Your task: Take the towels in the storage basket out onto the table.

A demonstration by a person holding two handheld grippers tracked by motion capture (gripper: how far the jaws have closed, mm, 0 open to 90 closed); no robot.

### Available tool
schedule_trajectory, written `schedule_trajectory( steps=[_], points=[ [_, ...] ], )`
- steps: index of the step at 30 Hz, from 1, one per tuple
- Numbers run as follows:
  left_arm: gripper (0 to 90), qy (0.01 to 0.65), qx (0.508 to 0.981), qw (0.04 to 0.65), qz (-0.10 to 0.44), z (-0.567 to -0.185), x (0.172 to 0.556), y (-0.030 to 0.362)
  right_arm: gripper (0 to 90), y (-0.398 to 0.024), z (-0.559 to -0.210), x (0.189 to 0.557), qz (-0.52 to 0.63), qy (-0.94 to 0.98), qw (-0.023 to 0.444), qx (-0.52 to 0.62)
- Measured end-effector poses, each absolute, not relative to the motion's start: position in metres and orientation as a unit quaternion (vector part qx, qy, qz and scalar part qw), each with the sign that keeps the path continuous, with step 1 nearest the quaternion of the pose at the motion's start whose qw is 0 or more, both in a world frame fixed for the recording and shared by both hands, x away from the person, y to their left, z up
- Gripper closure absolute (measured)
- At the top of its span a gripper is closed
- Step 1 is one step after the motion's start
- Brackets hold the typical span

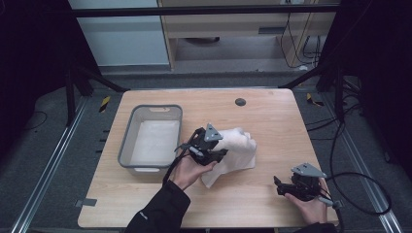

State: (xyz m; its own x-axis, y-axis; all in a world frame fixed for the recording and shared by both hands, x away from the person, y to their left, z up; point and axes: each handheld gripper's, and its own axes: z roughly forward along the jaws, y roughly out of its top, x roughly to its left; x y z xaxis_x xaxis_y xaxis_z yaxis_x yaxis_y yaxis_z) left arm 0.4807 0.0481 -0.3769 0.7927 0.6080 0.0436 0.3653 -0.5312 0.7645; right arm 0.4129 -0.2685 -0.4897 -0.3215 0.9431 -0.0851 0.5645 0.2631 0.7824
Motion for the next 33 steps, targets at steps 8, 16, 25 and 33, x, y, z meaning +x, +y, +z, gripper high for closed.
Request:
schedule_trajectory(
  steps=[8,16,25,33],
  points=[
    [61.6,0.292,0.861,0.388,0.152,-0.392,0.483,0.047,7.2,-0.268,-0.49,0.413,0.331,0.743,0.285,0.507],
    [55.3,0.293,0.862,0.383,0.156,-0.404,0.482,0.047,7.1,-0.268,-0.49,0.413,0.33,0.744,0.285,0.506],
    [43.9,0.29,0.862,0.383,0.159,-0.409,0.48,0.051,7.0,-0.268,-0.491,0.413,0.33,0.744,0.284,0.507],
    [32.8,0.286,0.858,0.394,0.165,-0.41,0.475,0.056,6.7,-0.268,-0.491,0.413,0.329,0.744,0.285,0.507]
  ],
)
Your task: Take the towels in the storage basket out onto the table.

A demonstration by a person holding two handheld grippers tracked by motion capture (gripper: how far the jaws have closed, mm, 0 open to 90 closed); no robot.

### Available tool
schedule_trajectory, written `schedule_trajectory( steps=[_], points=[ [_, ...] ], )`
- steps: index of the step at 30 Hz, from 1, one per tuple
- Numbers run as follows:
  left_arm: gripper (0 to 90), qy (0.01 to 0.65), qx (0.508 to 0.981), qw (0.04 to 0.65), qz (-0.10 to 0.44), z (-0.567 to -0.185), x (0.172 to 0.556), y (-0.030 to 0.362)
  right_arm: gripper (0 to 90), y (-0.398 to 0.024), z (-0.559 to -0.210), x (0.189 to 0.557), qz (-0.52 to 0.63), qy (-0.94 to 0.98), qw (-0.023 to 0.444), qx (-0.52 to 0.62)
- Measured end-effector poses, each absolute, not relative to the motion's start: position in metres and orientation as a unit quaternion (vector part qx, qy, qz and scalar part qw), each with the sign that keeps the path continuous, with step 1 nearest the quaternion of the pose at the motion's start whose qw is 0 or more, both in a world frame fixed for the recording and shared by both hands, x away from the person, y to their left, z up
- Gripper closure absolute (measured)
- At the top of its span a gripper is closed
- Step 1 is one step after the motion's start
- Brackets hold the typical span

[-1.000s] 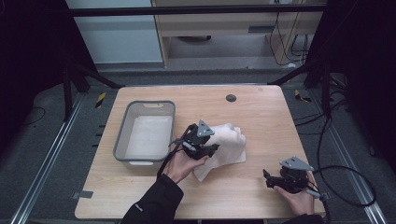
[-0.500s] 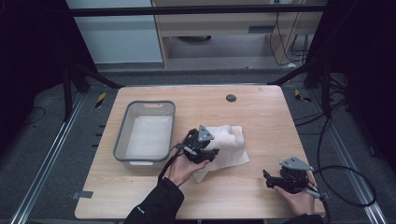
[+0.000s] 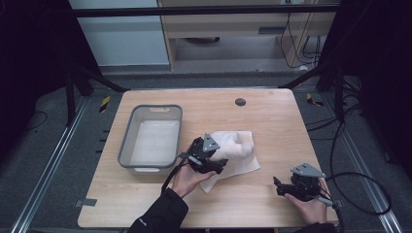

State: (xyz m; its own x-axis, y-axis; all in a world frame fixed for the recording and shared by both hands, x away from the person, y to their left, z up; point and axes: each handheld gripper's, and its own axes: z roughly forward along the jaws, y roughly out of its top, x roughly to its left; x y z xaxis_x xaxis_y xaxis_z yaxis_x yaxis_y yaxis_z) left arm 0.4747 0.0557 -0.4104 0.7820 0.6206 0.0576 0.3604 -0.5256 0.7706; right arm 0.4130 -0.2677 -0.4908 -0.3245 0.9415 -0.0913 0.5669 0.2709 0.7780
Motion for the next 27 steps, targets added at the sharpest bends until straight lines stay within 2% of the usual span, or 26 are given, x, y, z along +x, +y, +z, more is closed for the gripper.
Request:
schedule_trajectory(
  steps=[11,27],
  points=[
    [25.6,0.27,0.857,0.406,0.166,-0.402,0.46,0.064,6.5,-0.268,-0.491,0.413,0.328,0.745,0.285,0.506],
    [24.3,0.278,0.846,0.419,0.18,-0.389,0.439,0.098,6.4,-0.268,-0.491,0.413,0.328,0.744,0.287,0.507]
  ],
)
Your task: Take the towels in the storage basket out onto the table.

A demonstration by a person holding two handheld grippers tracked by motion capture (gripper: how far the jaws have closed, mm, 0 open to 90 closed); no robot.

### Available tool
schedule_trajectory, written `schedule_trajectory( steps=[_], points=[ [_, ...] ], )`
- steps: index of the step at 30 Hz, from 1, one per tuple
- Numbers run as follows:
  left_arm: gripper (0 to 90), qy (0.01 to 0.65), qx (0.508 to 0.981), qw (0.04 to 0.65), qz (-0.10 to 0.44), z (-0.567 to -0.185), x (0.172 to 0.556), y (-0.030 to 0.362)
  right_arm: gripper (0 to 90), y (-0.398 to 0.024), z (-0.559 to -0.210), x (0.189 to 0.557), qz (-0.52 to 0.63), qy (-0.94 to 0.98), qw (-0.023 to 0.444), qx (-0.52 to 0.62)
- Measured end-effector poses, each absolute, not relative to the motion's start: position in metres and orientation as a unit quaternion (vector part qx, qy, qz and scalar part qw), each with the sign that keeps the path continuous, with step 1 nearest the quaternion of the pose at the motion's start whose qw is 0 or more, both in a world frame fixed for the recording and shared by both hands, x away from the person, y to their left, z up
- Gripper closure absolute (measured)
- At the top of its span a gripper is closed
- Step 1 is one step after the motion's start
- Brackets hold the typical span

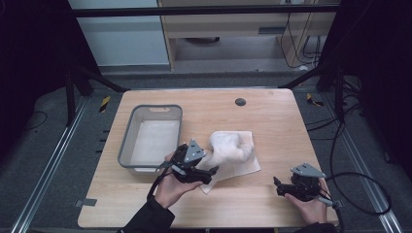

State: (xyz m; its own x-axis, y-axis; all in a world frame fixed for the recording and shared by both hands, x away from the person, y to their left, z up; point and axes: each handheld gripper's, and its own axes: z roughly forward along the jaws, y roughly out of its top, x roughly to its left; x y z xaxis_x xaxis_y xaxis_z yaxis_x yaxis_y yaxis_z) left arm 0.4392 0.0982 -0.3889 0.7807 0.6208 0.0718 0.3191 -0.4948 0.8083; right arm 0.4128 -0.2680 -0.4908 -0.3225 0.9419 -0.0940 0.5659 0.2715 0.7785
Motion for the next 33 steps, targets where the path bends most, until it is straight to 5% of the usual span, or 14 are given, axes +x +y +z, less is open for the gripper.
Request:
schedule_trajectory(
  steps=[33],
  points=[
    [29.9,0.405,0.745,0.459,0.265,-0.407,0.413,0.229,5.9,-0.268,-0.491,0.411,0.321,0.745,0.287,0.509]
  ],
)
